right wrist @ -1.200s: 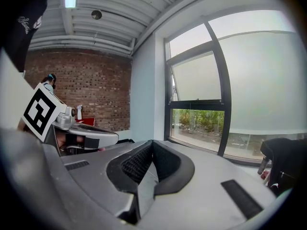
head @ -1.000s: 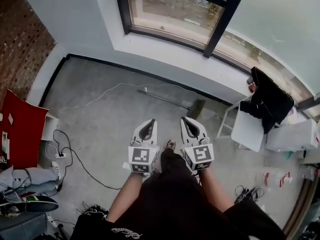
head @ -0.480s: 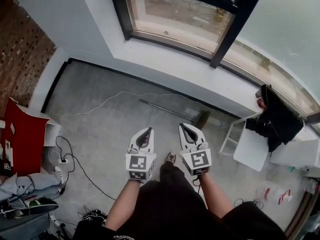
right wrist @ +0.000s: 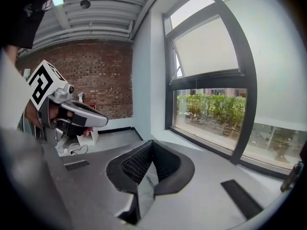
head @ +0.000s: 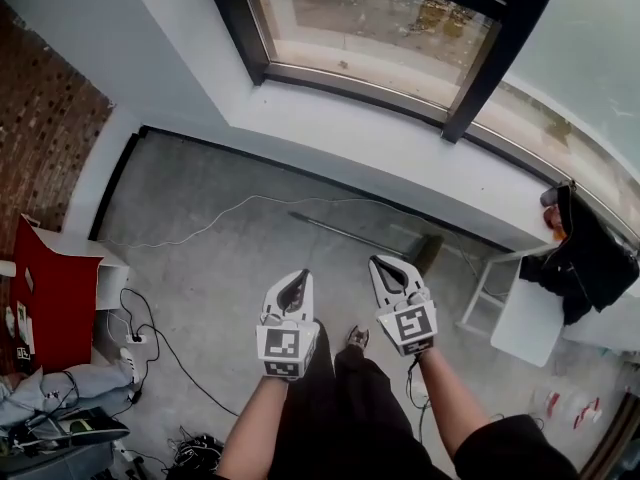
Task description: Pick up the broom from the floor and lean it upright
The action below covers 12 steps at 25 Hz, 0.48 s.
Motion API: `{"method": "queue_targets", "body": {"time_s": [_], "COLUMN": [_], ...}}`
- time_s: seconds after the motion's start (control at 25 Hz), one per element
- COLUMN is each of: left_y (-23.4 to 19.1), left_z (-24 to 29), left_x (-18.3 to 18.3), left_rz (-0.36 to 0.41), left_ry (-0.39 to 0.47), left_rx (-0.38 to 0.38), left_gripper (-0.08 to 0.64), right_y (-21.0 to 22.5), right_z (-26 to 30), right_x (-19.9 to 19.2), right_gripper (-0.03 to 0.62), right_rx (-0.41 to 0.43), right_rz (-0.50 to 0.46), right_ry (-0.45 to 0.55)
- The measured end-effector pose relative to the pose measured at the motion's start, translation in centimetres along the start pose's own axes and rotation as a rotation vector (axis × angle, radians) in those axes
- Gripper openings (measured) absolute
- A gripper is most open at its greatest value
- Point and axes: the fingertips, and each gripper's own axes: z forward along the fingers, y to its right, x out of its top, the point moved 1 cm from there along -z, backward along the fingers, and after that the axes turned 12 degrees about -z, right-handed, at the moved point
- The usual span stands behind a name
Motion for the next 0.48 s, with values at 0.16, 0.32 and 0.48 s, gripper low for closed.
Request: {"method": "queue_targets", "body": {"time_s": [0.16, 0.32, 0.48], "left_y": [-2.5, -4.7, -6.2], "left_z": [3.1, 5.1, 7.7], "left_x": [-1.5, -4.3, -6.7], "left_rz": [0.011, -0.054, -0.070], "left_ry": [0.020, 0.022, 0.036], "left_rx": [-0.001, -0.001, 0.009], "left_gripper": [0.006, 0.006, 0.006], "right_y": [0.0, -0.8, -0.5], "right_z": [3.6, 5.4, 7.2], "right_x": [-1.9, -3.4, -7.0], "right_gripper": [0.008, 0.008, 0.008], "right_rx": [0.033, 0.069, 0.084], "right_rz": [-0.005, -0.005, 0.020], "right_ry": [0.023, 0.014, -0.067]}}
